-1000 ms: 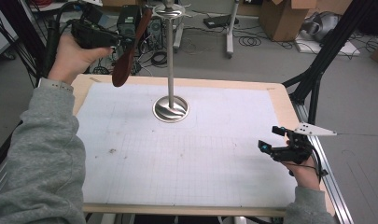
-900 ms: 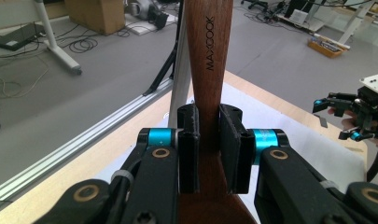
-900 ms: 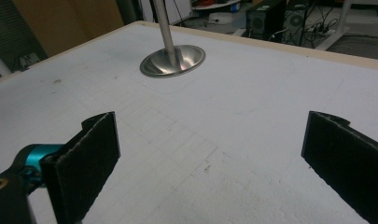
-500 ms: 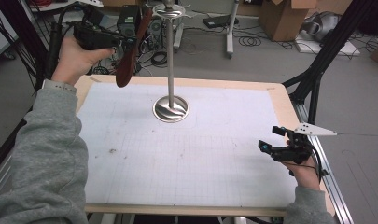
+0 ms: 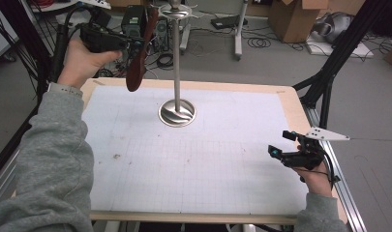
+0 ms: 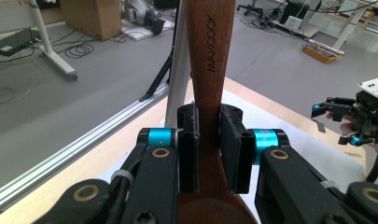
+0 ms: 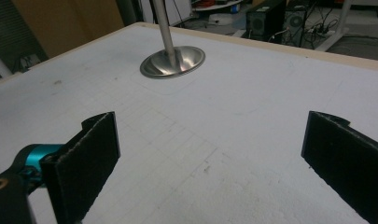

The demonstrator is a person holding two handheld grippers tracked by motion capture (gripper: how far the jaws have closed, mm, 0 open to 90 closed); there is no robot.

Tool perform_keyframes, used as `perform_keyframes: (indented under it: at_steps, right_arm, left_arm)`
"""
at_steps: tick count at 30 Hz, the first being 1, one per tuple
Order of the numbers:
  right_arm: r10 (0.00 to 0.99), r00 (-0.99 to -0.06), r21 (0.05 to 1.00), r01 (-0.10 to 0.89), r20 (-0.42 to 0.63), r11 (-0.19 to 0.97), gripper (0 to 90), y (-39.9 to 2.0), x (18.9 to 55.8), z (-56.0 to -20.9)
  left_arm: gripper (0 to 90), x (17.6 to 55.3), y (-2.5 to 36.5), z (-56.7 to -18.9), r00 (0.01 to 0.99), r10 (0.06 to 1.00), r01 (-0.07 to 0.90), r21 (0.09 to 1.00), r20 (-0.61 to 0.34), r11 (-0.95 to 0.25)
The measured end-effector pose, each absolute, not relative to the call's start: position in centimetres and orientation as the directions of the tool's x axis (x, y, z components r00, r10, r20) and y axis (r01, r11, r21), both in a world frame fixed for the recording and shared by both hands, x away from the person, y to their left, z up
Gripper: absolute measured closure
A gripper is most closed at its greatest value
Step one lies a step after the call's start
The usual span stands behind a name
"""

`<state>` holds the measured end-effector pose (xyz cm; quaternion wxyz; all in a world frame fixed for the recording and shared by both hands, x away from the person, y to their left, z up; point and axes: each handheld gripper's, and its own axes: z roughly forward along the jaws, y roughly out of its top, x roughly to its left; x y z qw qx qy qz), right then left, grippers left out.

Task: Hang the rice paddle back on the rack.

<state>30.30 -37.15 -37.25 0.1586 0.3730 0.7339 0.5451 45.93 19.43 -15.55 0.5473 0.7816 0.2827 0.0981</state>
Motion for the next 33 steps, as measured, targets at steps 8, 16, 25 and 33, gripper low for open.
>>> perform_keyframes:
  at_steps: [8,16,25,33]
  right_arm:
    - [0.719,-0.672,0.918,0.376,0.178,0.124,2.9,-37.2,30.2,-37.2]
    - [0.721,-0.668,0.917,0.381,0.182,0.122,2.9,-37.2,30.2,-37.2]
    - [0.721,-0.670,0.918,0.377,0.177,0.124,2.9,-37.3,30.2,-37.2]
    - [0.722,-0.669,0.919,0.374,0.175,0.125,2.9,-37.3,30.2,-37.2]
  left_arm:
    - [77.5,46.2,18.9,-15.9,0.823,0.546,0.335,0.910,-0.157,-0.245]
    - [77.6,46.6,18.4,-16.2,0.826,0.541,0.336,0.908,-0.158,-0.249]
    - [77.6,46.9,18.1,-16.5,0.827,0.537,0.339,0.909,-0.166,-0.242]
    - [77.6,47.0,18.0,-16.6,0.827,0.539,0.335,0.910,-0.161,-0.243]
